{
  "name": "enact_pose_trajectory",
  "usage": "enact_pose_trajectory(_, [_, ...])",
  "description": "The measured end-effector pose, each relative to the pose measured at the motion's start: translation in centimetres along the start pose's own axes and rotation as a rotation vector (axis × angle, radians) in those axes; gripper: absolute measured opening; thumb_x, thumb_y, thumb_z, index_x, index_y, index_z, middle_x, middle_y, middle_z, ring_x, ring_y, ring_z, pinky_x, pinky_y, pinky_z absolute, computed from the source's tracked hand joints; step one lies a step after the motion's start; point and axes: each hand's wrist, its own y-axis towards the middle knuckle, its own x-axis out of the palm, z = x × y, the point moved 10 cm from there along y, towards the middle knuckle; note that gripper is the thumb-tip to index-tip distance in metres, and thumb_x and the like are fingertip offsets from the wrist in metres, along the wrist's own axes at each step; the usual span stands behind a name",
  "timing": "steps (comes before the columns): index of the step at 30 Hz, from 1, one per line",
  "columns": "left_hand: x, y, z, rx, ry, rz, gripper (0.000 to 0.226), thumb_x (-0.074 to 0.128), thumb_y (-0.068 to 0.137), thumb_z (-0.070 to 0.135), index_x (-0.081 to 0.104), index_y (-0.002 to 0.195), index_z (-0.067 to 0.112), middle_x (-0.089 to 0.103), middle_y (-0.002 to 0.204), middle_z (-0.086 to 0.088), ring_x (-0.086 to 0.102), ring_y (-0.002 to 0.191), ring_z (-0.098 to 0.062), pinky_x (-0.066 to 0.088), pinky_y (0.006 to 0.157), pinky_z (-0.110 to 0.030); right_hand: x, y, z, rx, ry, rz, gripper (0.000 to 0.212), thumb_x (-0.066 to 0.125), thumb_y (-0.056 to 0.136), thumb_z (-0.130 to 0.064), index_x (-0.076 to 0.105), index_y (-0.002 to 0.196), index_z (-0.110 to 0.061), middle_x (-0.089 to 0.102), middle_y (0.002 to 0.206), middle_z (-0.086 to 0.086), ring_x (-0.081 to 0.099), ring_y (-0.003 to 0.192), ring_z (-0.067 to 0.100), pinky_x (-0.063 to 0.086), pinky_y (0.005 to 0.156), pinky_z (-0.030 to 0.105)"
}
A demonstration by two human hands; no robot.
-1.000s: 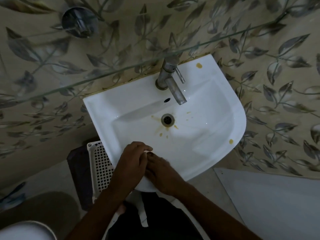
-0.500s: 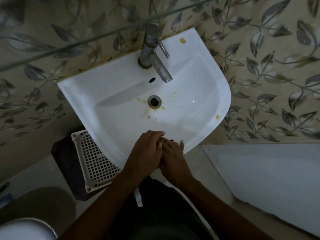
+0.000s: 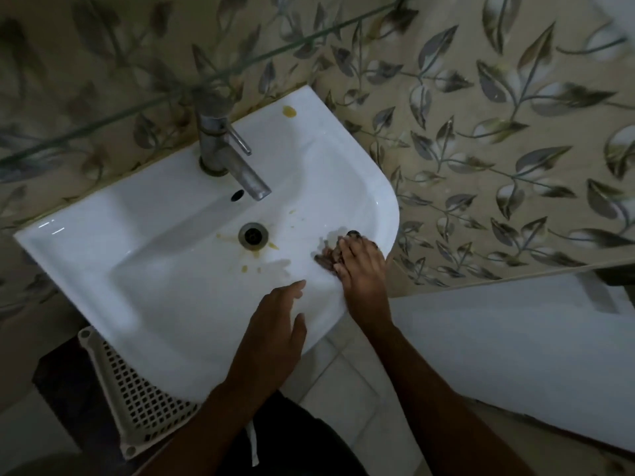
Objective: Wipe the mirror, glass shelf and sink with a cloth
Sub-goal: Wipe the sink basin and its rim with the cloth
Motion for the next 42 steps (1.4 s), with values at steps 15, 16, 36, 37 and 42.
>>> enact_pose_trajectory(15, [3.7, 6.5, 5.6, 0.074, 0.030, -0.050, 0.060, 0.048, 0.096, 0.033, 0.030, 0.152, 0.029, 0.051, 0.136, 0.010, 0.046, 0.122, 0.000, 0.037, 0.101, -0.012, -1.8, 11.0, 9.4, 0.076, 0.109, 0.030, 0.059, 0.027, 0.104, -0.041, 0.028, 0.156, -0.014, 0.018, 0.165, 0.004, 0.008, 0.154, 0.030, 0.020, 0.122, 0.051])
enact_pose_trajectory(16, [3.9, 6.7, 5.5, 0.082, 0.043, -0.047, 0.059, 0.050, 0.096, 0.031, 0.031, 0.152, 0.028, 0.051, 0.136, 0.010, 0.046, 0.122, 0.000, 0.034, 0.101, -0.010, -1.6, 11.3, 9.2, 0.054, 0.085, 0.020, 0.059, 0.026, 0.104, -0.041, 0.026, 0.157, -0.014, 0.016, 0.166, 0.003, 0.006, 0.154, 0.029, 0.019, 0.122, 0.053])
enact_pose_trajectory(36, [1.1, 9.1, 3.6, 0.030, 0.267, -0.014, 0.044, 0.054, 0.095, 0.015, 0.053, 0.138, 0.023, 0.054, 0.137, 0.005, 0.047, 0.128, -0.012, 0.031, 0.107, -0.020, -1.3, 22.1, 2.6, -0.295, 0.170, 0.254, 0.041, 0.046, 0.100, -0.004, 0.053, 0.141, -0.007, 0.049, 0.148, 0.017, 0.044, 0.139, 0.036, 0.032, 0.116, 0.050])
enact_pose_trajectory(37, [0.9, 8.9, 3.2, 0.001, 0.256, -0.014, 0.045, 0.051, 0.096, 0.016, 0.050, 0.140, 0.025, 0.051, 0.139, 0.007, 0.043, 0.131, -0.010, 0.026, 0.108, -0.017, -0.9, 23.7, 1.5, -0.302, 0.186, 0.254, 0.039, 0.048, 0.100, -0.003, 0.055, 0.138, -0.004, 0.050, 0.147, 0.019, 0.044, 0.137, 0.036, 0.034, 0.114, 0.052])
enact_pose_trajectory(42, [-0.8, 7.2, 2.0, -0.092, 0.220, 0.031, 0.044, 0.049, 0.099, 0.021, 0.046, 0.143, 0.030, 0.046, 0.141, 0.013, 0.037, 0.133, -0.003, 0.020, 0.110, -0.012, 1.1, 31.0, -3.9, -0.122, 0.349, 0.176, 0.047, 0.038, 0.105, -0.024, 0.047, 0.146, -0.003, 0.041, 0.154, 0.019, 0.034, 0.145, 0.039, 0.025, 0.118, 0.055])
